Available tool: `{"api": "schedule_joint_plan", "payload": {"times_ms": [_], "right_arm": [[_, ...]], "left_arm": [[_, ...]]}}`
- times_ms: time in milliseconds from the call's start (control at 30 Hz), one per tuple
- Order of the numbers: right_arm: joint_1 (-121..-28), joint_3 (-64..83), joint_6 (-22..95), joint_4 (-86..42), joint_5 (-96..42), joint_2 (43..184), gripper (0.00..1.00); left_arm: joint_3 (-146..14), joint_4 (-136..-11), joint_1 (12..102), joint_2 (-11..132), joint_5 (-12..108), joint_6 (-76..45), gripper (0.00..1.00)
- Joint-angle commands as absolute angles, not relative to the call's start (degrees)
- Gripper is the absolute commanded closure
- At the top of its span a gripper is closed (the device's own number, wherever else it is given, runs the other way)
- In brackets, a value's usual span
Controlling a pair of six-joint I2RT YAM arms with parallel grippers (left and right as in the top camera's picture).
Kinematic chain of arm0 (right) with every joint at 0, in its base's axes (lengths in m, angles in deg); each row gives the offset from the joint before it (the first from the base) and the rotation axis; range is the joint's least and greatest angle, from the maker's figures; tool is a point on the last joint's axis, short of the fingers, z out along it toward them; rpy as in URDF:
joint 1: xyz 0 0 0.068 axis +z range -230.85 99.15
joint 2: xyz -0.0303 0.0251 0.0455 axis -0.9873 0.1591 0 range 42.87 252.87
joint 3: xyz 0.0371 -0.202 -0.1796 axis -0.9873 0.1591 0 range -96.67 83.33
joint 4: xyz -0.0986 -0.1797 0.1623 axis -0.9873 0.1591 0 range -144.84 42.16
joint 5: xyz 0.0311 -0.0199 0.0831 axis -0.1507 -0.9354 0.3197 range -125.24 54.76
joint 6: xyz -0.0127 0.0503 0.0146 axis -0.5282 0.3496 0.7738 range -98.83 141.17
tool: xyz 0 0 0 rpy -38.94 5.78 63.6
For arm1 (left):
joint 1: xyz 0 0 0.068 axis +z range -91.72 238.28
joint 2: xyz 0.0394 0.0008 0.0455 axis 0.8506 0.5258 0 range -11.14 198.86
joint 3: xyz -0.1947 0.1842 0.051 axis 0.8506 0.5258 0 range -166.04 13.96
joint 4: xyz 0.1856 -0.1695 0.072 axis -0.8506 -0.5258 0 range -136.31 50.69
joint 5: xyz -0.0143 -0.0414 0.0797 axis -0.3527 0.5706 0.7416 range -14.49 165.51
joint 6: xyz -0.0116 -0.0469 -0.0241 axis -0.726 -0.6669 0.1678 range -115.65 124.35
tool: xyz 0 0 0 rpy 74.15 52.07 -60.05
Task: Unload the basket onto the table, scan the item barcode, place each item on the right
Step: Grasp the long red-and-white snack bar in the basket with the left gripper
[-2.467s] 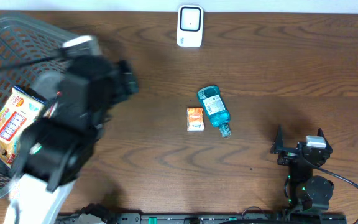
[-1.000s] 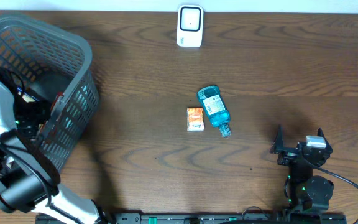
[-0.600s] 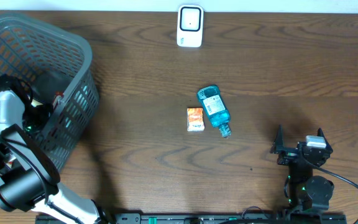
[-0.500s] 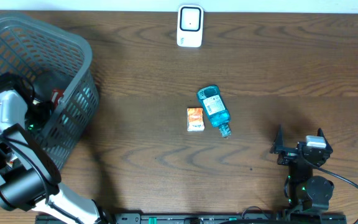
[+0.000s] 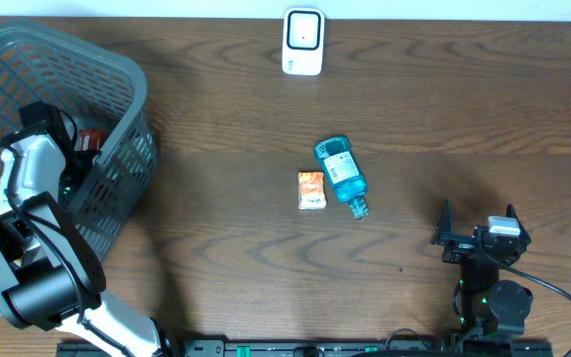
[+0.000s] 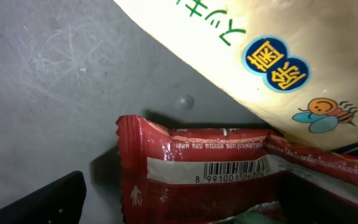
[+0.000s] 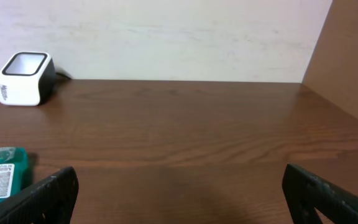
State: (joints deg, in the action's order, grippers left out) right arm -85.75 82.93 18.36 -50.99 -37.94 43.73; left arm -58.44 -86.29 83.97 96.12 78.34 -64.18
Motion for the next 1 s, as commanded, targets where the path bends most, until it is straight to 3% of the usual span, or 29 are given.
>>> {"api": "schedule_joint_plan", "payload": {"times_ms": [0,200,267,333,533,733,967], "right_arm": [[-85.29,83.01,17.68,-50.77,-37.88,43.58,0.01],[-85.29,83.01,17.68,-50.77,-37.88,43.58,0.01],[-85.29,83.01,17.68,-50.77,-37.88,43.58,0.01],[-85.29,83.01,17.68,-50.77,-37.88,43.58,0.01],[-85.29,83.01,17.68,-50.77,-37.88,43.58,0.01],[-85.29,83.01,17.66,-50.77,-37.88,43.58,0.01],[-85.29,83.01,17.68,-50.77,-37.88,43.58,0.01]], "left_arm": [[-57.45,-87.91,83.95,95.53,79.43,-64.75,0.07],[-57.52,-88.91,83.97,91.31,80.92,-61.8,0.1],[-57.52,-88.72,83.95,87.25,80.94,-58.89,0.09],[-57.52,-88.23,83.95,83.82,81.2,-57.56,0.01],[-57.52,-79.21,83.95,75.95,81.55,-44.55,0.02],[-57.5,-74.55,83.95,79.23,81.6,-27.53,0.02],[-57.5,-73.5,83.95,88.98,81.51,-21.32,0.02]]}}
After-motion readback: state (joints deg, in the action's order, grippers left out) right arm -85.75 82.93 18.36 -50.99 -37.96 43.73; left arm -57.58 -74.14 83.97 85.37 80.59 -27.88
